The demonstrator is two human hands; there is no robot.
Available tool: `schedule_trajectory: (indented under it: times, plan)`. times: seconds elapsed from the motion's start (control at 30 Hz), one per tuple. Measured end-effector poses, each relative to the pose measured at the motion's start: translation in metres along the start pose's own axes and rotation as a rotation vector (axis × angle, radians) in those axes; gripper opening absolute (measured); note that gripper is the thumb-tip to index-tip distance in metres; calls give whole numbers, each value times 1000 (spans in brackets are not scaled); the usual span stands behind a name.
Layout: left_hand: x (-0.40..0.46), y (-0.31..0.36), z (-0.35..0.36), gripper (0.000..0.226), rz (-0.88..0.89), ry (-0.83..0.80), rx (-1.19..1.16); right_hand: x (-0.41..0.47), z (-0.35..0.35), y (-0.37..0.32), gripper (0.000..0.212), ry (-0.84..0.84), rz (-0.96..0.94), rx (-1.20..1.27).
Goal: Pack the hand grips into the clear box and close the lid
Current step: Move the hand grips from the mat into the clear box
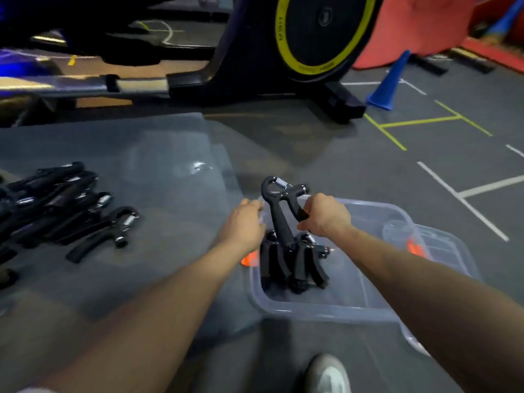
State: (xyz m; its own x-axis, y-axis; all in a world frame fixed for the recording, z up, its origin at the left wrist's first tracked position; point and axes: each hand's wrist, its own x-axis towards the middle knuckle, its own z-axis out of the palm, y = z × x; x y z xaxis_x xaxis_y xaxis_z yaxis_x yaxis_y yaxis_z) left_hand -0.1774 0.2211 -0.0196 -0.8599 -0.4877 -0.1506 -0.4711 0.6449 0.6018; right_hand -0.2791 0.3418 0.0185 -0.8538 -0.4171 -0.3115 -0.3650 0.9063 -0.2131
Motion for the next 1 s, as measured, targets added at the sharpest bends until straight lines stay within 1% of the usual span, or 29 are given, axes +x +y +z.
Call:
schedule_trajectory:
  times: [0.1,0.23,0.37,0.47,0.63,0.77,0.93,1.0]
  plan:
    - [7,25,35,43,43,-83,57,4,2,53,28,-9,68,21]
    - [20,43,82,47,86,-197,135,18,18,111,31,-31,140,29]
    - [36,53,125,52,107,-280,205,33,41,155,33,-76,237,35]
    - [48,58,157,56,97,-347,229,44,60,178,29,-93,304,36]
    - [60,54,192,76,82,-427,296,59,89,202,23,-98,353,-22]
    - [68,41,203,92,86,-449,322,71,109,202,25,-144,356,-26]
    - [73,34,208,95,117,-444,300,81,123,194,35,-161,375,68]
    - [72,32,210,94,128,-446,298,82,127,193,34,-178,380,112]
